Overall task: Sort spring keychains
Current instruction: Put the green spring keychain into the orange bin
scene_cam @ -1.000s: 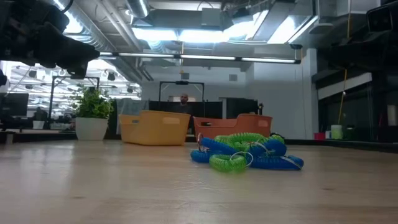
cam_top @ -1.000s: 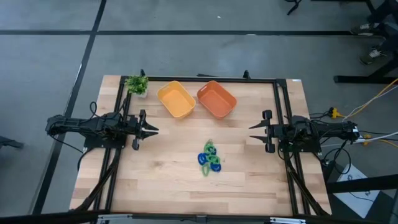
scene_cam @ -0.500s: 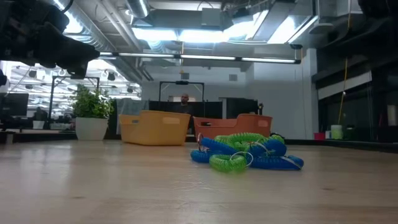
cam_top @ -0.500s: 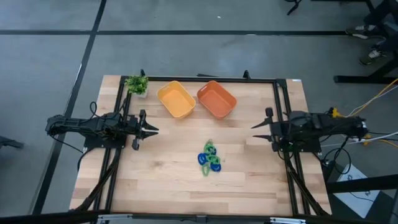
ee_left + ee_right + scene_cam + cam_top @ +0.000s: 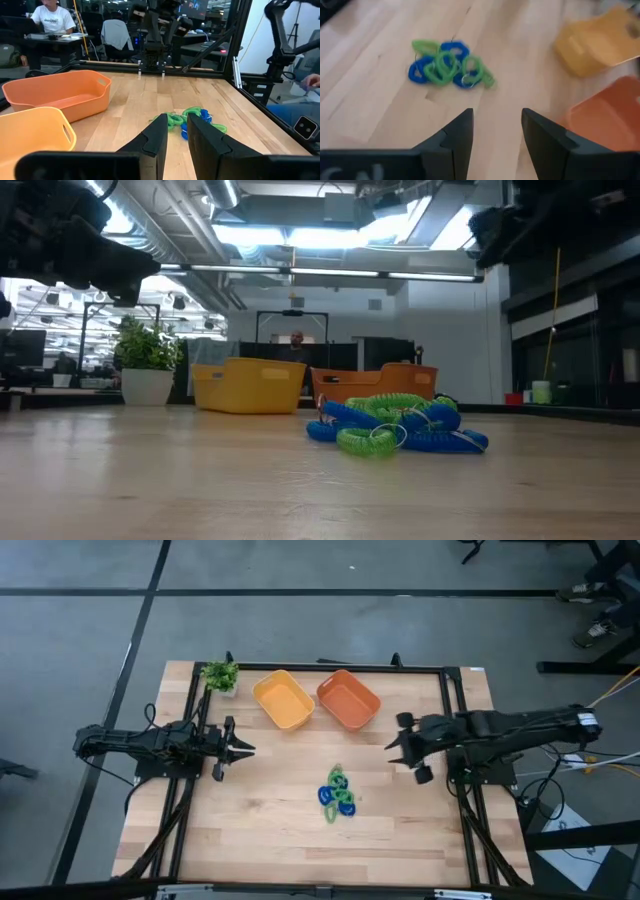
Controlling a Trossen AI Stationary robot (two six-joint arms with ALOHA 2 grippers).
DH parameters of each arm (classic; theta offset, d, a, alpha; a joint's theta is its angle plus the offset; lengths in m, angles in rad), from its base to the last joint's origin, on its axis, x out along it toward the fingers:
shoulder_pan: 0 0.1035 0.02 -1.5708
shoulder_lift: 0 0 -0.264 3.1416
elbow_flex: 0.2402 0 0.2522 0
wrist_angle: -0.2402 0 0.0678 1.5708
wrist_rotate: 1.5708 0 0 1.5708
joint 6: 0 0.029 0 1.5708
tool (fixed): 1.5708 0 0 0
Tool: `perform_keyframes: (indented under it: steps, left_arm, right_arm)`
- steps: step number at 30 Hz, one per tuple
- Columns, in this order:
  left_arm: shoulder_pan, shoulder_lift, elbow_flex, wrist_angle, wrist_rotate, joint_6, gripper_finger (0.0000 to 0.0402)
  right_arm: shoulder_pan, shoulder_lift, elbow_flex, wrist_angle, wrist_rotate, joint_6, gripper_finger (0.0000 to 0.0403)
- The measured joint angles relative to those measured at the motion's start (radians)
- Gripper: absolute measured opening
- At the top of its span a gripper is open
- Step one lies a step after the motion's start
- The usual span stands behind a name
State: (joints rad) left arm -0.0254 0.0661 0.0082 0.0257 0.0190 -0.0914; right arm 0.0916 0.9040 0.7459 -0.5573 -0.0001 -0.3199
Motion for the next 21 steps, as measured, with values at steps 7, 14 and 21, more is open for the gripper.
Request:
perform_keyframes:
  steps: [7,14,21]
  left_arm:
    - [0.000,0.000,0.000,0.000,0.000,0.000,0.0068]
    - [0.000,0.000,0.000,0.000,0.000,0.000,0.0070]
    - [0.000,0.000,0.000,0.000,0.000,0.000,0.0067]
  right_arm:
    - [0.042,0.260,0.105,0.028,0.000,0.000,0.0166]
    - [0.097,0.452,0.189,0.030,0.000,0.000,0.0166]
    - [0.130,0.586,0.209,0.048,0.000,-0.003,0.0166]
